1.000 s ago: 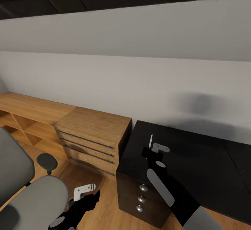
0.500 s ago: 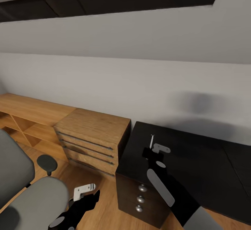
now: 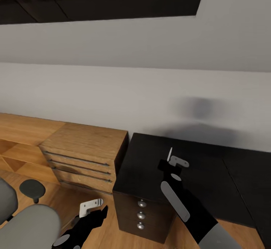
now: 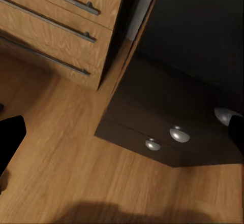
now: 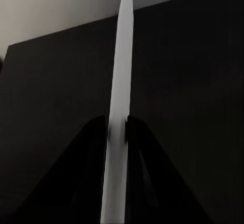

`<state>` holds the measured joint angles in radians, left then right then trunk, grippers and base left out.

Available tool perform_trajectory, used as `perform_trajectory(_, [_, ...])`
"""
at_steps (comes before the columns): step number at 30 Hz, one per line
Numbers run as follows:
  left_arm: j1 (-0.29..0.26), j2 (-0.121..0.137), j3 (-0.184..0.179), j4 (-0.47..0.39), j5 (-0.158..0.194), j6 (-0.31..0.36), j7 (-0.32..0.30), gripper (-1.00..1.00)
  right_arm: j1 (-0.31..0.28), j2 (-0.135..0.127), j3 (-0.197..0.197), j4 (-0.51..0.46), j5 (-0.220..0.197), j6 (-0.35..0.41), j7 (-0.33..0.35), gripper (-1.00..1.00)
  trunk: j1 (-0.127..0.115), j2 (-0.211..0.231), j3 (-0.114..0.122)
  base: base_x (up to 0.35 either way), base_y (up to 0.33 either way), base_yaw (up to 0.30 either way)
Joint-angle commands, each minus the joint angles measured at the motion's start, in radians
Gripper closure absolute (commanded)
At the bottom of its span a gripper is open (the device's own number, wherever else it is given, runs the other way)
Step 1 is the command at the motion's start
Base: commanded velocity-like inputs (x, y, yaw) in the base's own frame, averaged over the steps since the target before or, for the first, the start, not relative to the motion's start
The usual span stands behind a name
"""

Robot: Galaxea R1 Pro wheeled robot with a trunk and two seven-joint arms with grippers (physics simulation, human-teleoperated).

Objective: In the bedroom, organize the workspace by keeping the computer under the desk, ensuring the monitor is on the desk, placing the keyboard on the desk next to the monitor, placing the mouse on the desk next to the keyboard, moving the folder from the swivel chair onto the desk next to the mouse, stacking the notebook on top of the folder with the pen on top of the notebook, and positioning the swivel chair next to the desk.

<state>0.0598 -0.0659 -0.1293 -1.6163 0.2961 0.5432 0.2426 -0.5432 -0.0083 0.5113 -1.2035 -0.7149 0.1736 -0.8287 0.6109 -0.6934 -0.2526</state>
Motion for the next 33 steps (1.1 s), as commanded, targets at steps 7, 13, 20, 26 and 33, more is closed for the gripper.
perform_trajectory(7, [0.000, 0.000, -0.001, -0.002, 0.011, 0.003, 0.009, -1.00, -0.001, -0.001, -0.050, 0.021, -0.005, 0.006, -0.002, 1.00, -0.027, 0.048, 0.025, 0.000, 0.000, -0.271])
perform_trajectory(13, [0.000, 0.000, -0.001, -0.002, 0.011, 0.003, 0.009, -1.00, -0.001, 0.001, -0.215, 0.065, -0.009, 0.007, 0.016, 1.00, -0.050, 0.090, 0.047, 0.000, 0.000, -0.283])
perform_trajectory(20, [0.000, 0.000, -0.001, -0.002, 0.011, 0.003, 0.009, -1.00, -0.001, 0.002, -0.368, 0.104, -0.010, 0.007, 0.033, 1.00, -0.076, 0.139, 0.071, 0.000, 0.000, -0.286])
perform_trajectory(26, [0.000, 0.000, -0.001, -0.002, 0.011, 0.003, 0.009, -1.00, -0.001, 0.001, -0.419, 0.121, -0.011, 0.007, 0.035, 1.00, -0.080, 0.146, 0.077, 0.000, 0.000, -0.286])
perform_trajectory(33, [0.000, 0.000, -0.001, -0.002, 0.011, 0.003, 0.009, -1.00, -0.001, 0.001, -0.475, 0.132, -0.009, 0.006, 0.036, 1.00, -0.080, 0.146, 0.079, 0.000, 0.000, -0.286])
